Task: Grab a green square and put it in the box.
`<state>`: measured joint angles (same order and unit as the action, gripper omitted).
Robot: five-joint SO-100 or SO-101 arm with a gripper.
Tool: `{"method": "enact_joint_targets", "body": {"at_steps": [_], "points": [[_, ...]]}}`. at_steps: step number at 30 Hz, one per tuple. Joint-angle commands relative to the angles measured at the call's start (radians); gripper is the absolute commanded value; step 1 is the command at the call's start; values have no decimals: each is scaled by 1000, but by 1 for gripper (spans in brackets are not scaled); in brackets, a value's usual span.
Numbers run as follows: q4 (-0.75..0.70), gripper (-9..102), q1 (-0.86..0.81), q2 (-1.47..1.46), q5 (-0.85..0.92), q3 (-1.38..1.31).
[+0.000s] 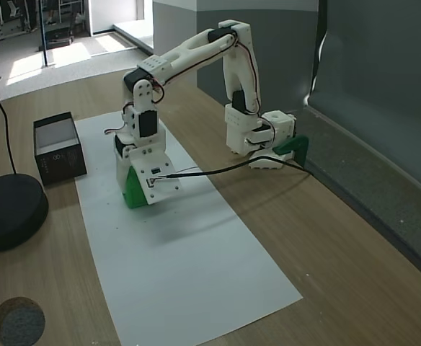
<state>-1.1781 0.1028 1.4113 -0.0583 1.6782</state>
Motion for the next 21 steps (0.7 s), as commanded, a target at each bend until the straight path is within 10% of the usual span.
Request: {"method": "enact_joint_targets", "body": {"at_steps": [1, 11, 21], "points": [[-44, 10, -37, 20, 0, -129], [-259, 10, -357, 207, 8, -807], [-37, 10, -486, -5, -2, -865]]}}
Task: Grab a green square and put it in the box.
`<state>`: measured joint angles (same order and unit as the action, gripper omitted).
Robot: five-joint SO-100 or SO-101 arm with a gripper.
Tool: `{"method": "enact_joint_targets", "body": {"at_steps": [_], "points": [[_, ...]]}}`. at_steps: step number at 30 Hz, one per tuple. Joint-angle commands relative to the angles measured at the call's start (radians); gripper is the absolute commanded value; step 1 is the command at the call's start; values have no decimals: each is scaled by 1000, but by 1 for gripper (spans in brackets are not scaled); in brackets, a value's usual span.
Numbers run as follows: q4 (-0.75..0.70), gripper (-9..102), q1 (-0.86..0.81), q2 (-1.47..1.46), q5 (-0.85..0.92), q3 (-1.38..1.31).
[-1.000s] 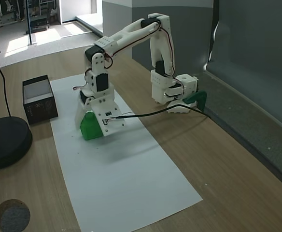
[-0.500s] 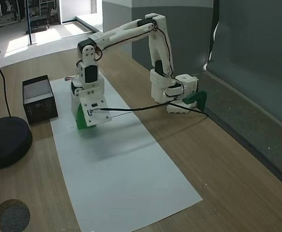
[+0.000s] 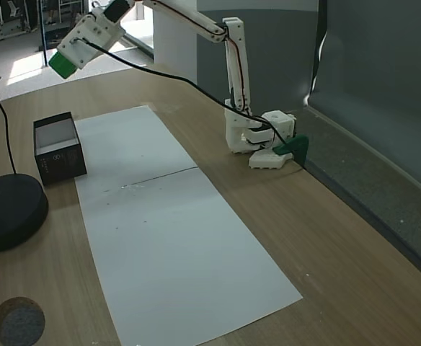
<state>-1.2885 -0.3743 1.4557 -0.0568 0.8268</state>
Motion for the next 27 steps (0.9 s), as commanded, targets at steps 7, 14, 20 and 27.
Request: {"method": "enact_joint_targets", "body": {"at_steps": [7, 14, 20, 27], "points": [[210, 10, -21, -311, -3, -15], [265, 10, -44, -411, -2, -17], [265, 13, -44, -445, 6, -17], [233, 32, -48, -436, -2, -15]]}}
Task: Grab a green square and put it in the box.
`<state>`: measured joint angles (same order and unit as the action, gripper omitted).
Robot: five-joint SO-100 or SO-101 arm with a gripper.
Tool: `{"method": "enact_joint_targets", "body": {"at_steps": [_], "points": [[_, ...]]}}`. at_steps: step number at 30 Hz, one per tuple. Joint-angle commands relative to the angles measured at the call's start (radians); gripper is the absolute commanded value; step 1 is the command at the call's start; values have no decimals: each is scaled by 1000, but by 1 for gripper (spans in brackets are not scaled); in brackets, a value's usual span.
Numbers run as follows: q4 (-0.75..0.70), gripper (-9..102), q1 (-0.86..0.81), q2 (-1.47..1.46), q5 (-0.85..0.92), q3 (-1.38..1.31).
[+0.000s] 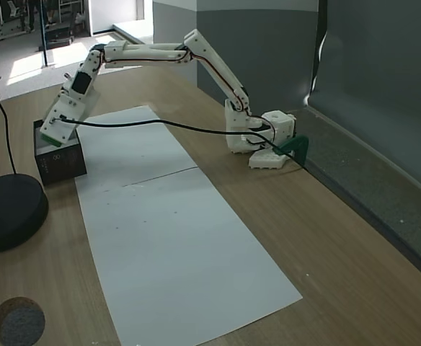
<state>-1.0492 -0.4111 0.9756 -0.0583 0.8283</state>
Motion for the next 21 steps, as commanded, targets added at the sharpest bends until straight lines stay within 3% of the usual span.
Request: {"method": "enact_joint_targets", "body": {"at_steps": [1, 8, 15, 21], "points": [[-14, 32, -11, 48, 0, -18], [-163, 32, 11, 158, -11, -80], [-436, 2, 106, 440, -77, -156], [-627, 2, 281, 775, -77, -149]]}}
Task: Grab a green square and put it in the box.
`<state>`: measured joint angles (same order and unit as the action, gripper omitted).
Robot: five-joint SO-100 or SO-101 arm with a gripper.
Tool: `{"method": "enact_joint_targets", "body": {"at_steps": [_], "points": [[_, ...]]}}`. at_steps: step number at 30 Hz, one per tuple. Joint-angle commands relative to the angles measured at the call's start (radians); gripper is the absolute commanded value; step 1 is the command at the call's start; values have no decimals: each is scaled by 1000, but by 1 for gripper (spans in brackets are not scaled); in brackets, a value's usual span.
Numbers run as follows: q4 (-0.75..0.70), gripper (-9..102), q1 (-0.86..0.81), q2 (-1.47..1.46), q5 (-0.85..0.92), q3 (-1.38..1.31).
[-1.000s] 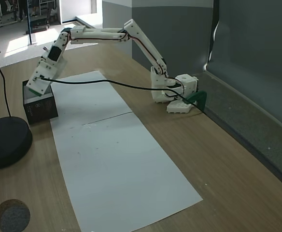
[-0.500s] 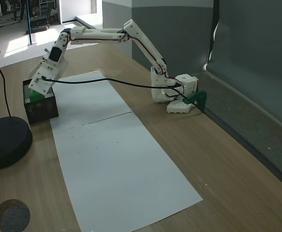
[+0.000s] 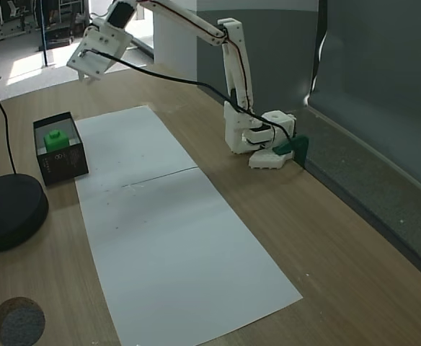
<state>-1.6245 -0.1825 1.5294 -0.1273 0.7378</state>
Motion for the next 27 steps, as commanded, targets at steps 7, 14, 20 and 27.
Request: {"method": "enact_joint_targets", "body": {"at_steps": [7, 14, 20, 27], "points": [[-103, 1, 241, 635, -8, 127], [-57, 1, 253, 1009, 46, 640], [63, 1, 253, 1379, 71, 1043], [201, 1, 253, 1695, 71, 1428]]}}
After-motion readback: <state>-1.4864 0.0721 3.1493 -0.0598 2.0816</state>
